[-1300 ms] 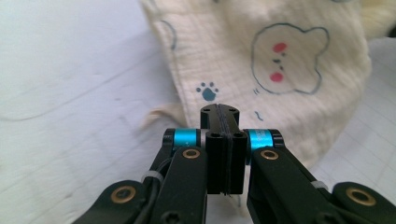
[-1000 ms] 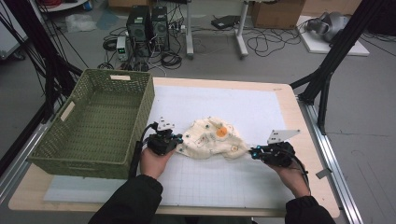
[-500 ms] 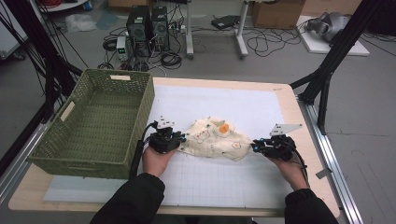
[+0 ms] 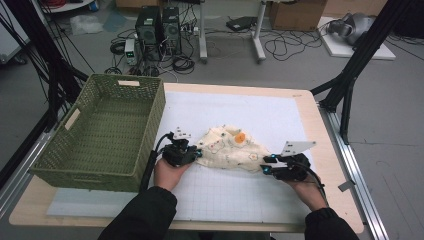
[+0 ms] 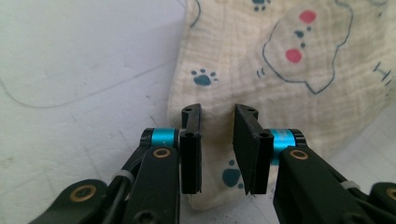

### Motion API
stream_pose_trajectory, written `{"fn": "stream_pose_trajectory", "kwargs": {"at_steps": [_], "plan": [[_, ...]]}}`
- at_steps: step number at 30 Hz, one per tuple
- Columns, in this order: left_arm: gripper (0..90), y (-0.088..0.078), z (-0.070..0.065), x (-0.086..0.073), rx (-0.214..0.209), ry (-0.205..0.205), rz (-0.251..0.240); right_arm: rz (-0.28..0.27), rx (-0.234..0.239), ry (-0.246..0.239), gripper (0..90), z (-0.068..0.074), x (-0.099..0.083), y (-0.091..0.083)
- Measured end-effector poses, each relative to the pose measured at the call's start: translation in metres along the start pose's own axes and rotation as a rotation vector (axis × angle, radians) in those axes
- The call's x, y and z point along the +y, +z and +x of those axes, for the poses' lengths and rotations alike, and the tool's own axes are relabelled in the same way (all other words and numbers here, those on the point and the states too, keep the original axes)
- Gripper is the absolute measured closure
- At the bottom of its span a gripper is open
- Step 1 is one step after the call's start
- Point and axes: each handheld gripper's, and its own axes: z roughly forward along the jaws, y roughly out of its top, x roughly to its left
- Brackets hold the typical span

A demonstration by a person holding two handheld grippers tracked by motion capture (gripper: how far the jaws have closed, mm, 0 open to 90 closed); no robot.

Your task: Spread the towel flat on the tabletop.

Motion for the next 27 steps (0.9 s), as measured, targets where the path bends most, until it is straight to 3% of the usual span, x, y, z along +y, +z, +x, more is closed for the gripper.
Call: {"fn": "stream_pose_trajectory", "kwargs": {"at_steps": [6, 12, 16, 21, 24, 27], "plan": [[76.1, 0.005, -0.002, -0.002, 0.016, 0.033, 0.013, 0.063, 0.009, -0.006, 62.6, -0.002, 0.004, 0.029], [85.7, 0.006, -0.002, -0.002, 0.036, 0.036, 0.008, 0.052, -0.009, 0.011, 74.4, -0.004, 0.004, 0.033], [88.8, 0.005, -0.002, -0.002, 0.038, 0.045, 0.015, 0.054, -0.008, 0.011, 85.7, -0.004, 0.004, 0.033], [89.3, -0.001, -0.004, -0.002, 0.015, 0.026, 0.012, 0.05, 0.019, 0.022, 87.4, -0.006, 0.003, 0.028], [89.4, -0.011, -0.012, -0.002, 0.008, 0.053, -0.001, 0.038, 0.043, 0.018, 87.5, -0.004, 0.003, 0.019], [89.4, -0.022, -0.018, -0.004, -0.004, 0.054, -0.019, 0.016, 0.056, 0.011, 87.5, 0.0, 0.003, 0.003]]}}
